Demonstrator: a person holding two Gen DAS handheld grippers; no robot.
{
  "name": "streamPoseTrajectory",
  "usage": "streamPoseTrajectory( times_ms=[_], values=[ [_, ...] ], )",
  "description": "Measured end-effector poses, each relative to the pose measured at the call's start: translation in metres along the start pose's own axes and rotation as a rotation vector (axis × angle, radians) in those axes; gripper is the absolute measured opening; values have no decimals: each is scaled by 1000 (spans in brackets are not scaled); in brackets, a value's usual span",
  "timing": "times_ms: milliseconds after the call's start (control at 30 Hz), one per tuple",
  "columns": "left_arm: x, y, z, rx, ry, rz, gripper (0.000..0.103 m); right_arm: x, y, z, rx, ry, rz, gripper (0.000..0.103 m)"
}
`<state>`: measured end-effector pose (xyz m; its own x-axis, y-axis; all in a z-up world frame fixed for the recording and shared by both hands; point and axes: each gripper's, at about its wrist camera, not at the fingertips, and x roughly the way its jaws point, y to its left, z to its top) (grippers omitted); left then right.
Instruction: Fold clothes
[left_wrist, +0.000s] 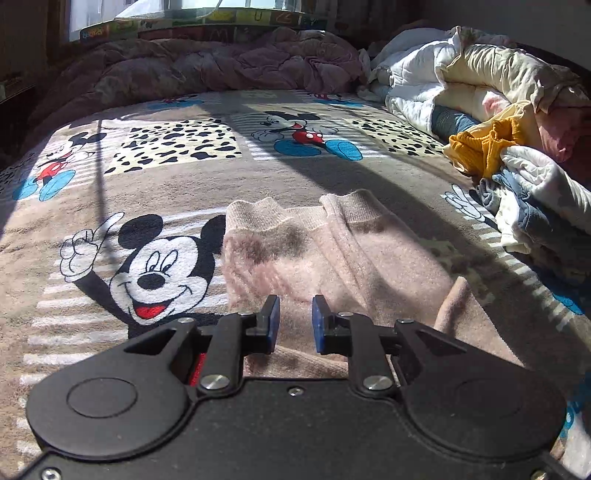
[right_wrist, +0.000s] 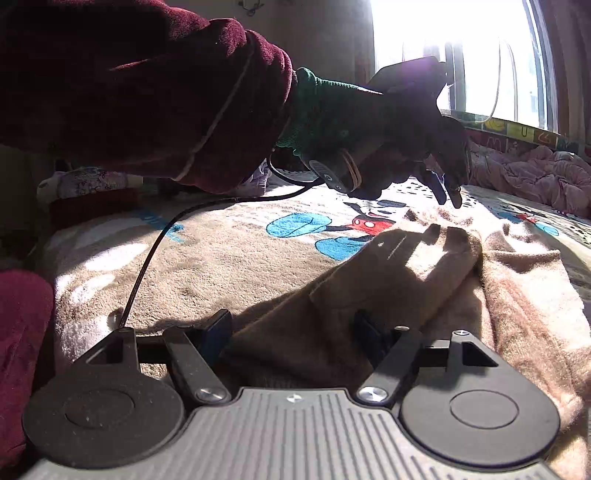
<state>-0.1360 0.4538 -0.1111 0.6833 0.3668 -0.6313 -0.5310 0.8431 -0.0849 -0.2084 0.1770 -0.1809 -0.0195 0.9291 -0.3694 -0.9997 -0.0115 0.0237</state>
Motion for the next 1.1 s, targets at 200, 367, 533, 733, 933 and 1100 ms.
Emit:
streamPoseTrajectory(
  times_ms=[200, 367, 533, 733, 933, 1100],
  values=[
    [-91, -28, -73, 193, -39, 47, 46, -41, 11, 1, -76, -81, 22, 69],
    [-130, -53, -119, 313, -80, 86, 46, -79, 19, 2, -160, -77, -49, 68],
    [-149, -82, -167, 496, -71, 81, 51, -106, -2, -6, -200, -32, -274, 65],
    [-148, -101, -229, 841, -28, 158, 58, -118, -15, -33, -352, 79, -440, 67],
    [-141, -103, -263, 974, -75, 255, 58, -106, -12, -57, -485, 241, -496, 67],
    [-136, -104, -269, 1012, -117, 290, 59, -106, -20, -60, -470, 273, -540, 70]
  ],
)
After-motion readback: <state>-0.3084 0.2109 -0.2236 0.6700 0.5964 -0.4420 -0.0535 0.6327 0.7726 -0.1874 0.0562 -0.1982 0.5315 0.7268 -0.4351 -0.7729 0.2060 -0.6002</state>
